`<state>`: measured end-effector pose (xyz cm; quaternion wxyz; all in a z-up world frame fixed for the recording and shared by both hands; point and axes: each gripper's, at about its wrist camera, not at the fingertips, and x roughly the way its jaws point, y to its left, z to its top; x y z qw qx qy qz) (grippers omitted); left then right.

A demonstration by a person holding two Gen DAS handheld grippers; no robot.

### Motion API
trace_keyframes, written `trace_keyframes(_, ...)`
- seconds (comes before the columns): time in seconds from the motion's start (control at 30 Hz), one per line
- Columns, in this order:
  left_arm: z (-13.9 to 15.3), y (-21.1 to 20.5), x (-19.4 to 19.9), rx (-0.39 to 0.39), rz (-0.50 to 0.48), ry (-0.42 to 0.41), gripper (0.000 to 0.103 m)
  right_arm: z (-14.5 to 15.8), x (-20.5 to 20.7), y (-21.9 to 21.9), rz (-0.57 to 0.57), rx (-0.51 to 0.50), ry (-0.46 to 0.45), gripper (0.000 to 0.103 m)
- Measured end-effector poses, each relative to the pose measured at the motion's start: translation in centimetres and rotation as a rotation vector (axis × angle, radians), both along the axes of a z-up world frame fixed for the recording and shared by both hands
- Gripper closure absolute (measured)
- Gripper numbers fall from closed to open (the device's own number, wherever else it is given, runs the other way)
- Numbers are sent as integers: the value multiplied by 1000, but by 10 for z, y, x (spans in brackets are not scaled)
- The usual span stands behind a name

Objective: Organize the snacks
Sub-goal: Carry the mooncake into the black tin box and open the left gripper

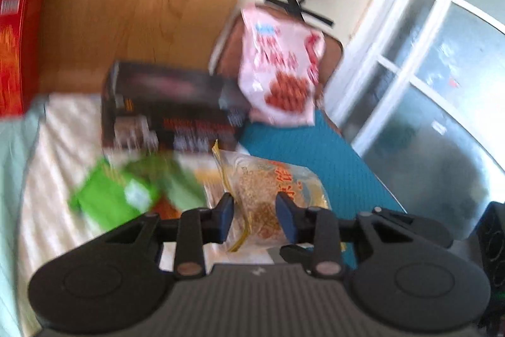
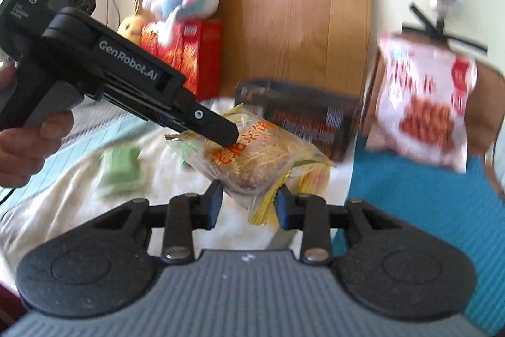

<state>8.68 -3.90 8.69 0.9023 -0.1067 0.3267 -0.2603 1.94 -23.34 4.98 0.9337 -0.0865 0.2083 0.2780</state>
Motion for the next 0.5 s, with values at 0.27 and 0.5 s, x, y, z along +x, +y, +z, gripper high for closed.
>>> trace_keyframes(0.27, 26, 0, 90, 40, 128, -99, 73, 22, 101, 21, 5, -19, -85, 66)
trace_keyframes(0.5, -2, -1, 151, 101, 202, -44, 75, 8, 182, 28, -47, -53, -28, 63)
